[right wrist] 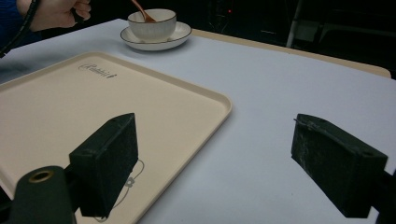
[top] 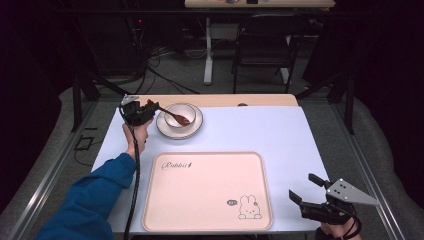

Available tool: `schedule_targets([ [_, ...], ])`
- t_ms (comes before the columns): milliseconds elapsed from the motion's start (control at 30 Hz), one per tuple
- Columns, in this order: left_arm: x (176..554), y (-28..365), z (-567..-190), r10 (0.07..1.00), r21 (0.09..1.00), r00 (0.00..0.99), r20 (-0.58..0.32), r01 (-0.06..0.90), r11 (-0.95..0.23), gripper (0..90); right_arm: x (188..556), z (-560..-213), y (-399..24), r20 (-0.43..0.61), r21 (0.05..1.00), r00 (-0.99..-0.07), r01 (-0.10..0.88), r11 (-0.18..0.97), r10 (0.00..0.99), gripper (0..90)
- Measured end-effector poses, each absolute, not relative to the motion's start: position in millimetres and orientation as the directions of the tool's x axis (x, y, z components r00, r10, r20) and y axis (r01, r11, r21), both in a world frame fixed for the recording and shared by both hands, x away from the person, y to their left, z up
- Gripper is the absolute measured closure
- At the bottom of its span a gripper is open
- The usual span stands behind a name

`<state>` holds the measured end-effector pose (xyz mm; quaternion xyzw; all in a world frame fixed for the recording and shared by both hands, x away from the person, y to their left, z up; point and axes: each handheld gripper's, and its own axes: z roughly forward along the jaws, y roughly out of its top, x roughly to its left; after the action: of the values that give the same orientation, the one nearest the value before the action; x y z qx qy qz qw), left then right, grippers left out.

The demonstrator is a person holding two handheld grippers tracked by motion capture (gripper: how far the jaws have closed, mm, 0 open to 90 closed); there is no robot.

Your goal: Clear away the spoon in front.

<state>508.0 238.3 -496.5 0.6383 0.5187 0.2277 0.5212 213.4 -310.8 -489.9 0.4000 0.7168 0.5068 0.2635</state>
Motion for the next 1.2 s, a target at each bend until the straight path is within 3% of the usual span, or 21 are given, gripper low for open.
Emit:
schedule_targets([
  [800,496,227,-478,0.841,0.919,0.455,-0.294,0.375,0.119,83.5,213,-490,-311,0.023,0.939,-0.541,0.300,0.168,0.841,13.7],
  [1200,491,226,-470,0.831,0.925,0.475,-0.291,0.360,0.118,84.2,213,-490,-312,0.021,0.939,-0.541,0.299,0.168,0.841,13.7],
])
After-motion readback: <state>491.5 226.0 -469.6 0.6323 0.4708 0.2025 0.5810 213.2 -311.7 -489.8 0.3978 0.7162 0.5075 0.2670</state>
